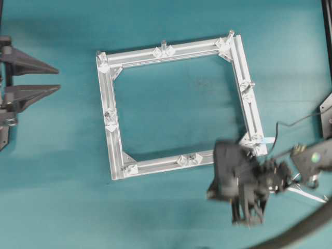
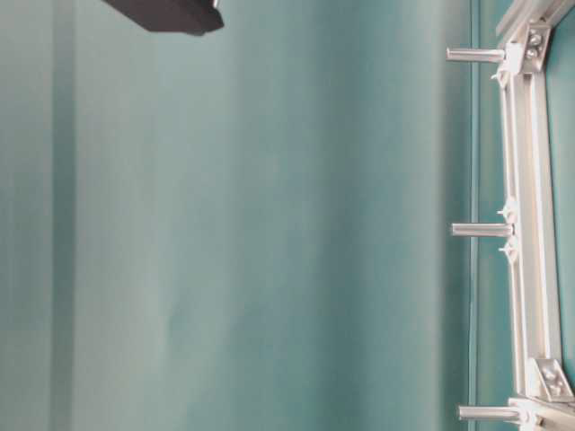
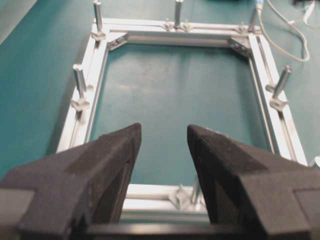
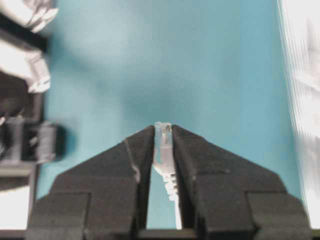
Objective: Move the cable alternately left and right between 8 pins so it hooks onto each one.
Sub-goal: 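Carry the cable with the right gripper leftward along the bottom frame rail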
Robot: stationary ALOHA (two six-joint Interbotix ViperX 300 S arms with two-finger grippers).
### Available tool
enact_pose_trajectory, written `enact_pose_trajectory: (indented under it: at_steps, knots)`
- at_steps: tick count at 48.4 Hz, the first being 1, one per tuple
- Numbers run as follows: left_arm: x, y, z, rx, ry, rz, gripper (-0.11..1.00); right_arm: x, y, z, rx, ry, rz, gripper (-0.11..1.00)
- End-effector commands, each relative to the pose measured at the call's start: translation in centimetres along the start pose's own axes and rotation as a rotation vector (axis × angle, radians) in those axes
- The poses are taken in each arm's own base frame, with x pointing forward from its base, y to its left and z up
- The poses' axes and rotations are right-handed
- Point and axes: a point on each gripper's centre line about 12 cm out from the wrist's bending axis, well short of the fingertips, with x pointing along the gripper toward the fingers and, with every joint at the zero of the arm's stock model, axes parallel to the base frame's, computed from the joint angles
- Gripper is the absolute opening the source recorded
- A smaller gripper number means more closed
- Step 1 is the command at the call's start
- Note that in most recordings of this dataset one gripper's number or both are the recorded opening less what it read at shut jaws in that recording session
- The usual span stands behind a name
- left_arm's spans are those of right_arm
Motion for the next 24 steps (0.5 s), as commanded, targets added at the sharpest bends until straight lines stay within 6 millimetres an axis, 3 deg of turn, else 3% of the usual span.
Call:
enact_pose_trajectory:
  at_steps: [1,13,24]
  knots:
    - [-0.8,-0.1,-0.3,0.007,0.015,-0.006,0.55,-1.2,-1.9,1.4,0.098,-0.034,-0.036,0.13]
    - [-2.6,-0.2,-1.2,0.009,0.057,-0.016,0.55,-0.9,-7.6,3.6,0.374,-0.046,-0.183,0.13]
    - [-2.8,-0.2,-2.0,0.009,0.078,-0.017,0.55,1.4,-9.1,5.9,0.435,0.001,-0.265,0.13]
